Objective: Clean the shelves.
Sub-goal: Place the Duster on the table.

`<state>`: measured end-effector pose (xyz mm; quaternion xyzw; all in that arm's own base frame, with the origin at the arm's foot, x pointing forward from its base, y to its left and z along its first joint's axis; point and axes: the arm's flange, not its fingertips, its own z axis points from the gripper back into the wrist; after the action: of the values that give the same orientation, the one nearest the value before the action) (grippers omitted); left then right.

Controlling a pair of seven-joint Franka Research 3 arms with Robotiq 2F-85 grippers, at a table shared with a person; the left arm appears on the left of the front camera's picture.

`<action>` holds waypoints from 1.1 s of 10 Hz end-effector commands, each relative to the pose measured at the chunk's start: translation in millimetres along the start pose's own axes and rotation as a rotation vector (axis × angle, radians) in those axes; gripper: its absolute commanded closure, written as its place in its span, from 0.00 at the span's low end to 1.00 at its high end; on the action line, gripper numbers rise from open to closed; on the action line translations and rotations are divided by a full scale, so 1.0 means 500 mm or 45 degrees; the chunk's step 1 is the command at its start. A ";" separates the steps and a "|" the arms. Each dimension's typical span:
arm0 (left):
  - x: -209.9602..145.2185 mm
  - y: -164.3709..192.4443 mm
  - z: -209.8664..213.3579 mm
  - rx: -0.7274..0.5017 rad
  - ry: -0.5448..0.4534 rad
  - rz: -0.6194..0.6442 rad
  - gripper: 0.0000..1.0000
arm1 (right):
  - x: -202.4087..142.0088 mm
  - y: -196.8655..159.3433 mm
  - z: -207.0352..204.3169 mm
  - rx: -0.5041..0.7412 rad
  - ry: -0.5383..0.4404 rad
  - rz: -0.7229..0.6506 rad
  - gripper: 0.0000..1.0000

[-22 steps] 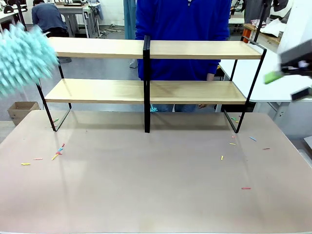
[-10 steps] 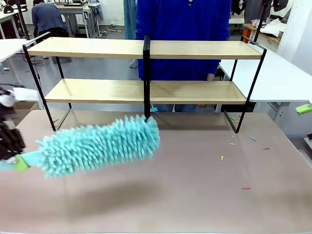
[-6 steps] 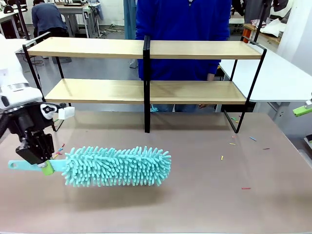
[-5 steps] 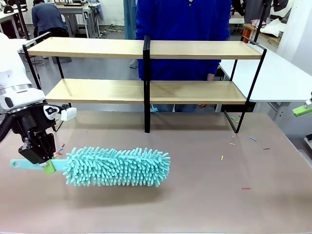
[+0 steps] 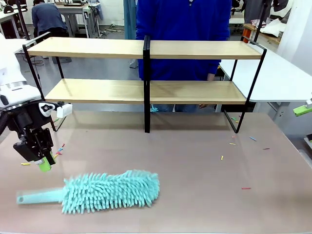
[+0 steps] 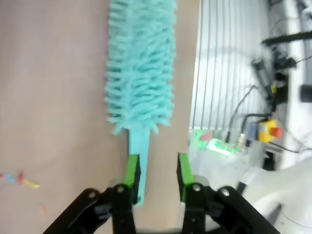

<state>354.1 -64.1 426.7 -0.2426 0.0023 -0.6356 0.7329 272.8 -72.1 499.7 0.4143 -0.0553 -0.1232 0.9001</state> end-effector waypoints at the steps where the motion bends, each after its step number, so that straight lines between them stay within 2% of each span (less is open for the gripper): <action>1: -0.051 -0.019 0.092 0.023 -0.380 0.026 0.00 | -0.007 0.012 0.003 0.019 -0.017 0.027 0.00; 2: -0.082 -0.025 0.135 -0.014 -0.620 0.143 0.09 | -0.010 0.021 0.003 0.054 -0.008 0.026 0.00; 3: -0.112 -0.035 0.160 -0.102 -0.843 0.259 0.00 | -0.012 0.029 0.003 0.109 0.005 0.007 0.00; 4: -0.143 -0.038 0.175 -0.339 -1.035 0.420 0.00 | -0.011 0.033 0.005 0.189 0.040 -0.024 0.00; 5: -0.177 -0.037 0.190 -0.502 -1.197 0.525 0.00 | -0.007 0.033 0.007 0.300 0.087 -0.048 0.00; 6: -0.192 -0.031 0.192 -0.497 -1.237 0.795 0.00 | -0.001 0.028 0.010 0.386 0.120 -0.078 0.00; 7: -0.220 -0.038 0.191 -0.570 -1.189 0.754 0.00 | 0.006 0.021 0.014 0.499 0.095 -0.104 0.00; 8: -0.263 -0.045 0.194 -0.514 -1.255 0.836 0.00 | 0.010 0.010 0.019 0.641 0.115 -0.068 0.00; 10: -0.422 -0.089 0.223 -0.425 -1.638 0.898 0.00 | 0.012 -0.019 0.038 0.711 0.091 -0.037 0.00; 11: -0.478 -0.102 0.230 -0.392 -1.742 0.944 0.00 | 0.009 -0.033 0.055 0.728 0.049 -0.040 0.00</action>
<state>305.4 184.9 469.6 -0.6483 -0.2285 -0.0854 0.7212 268.6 -92.8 504.0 0.6481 -0.0469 -0.1175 0.7510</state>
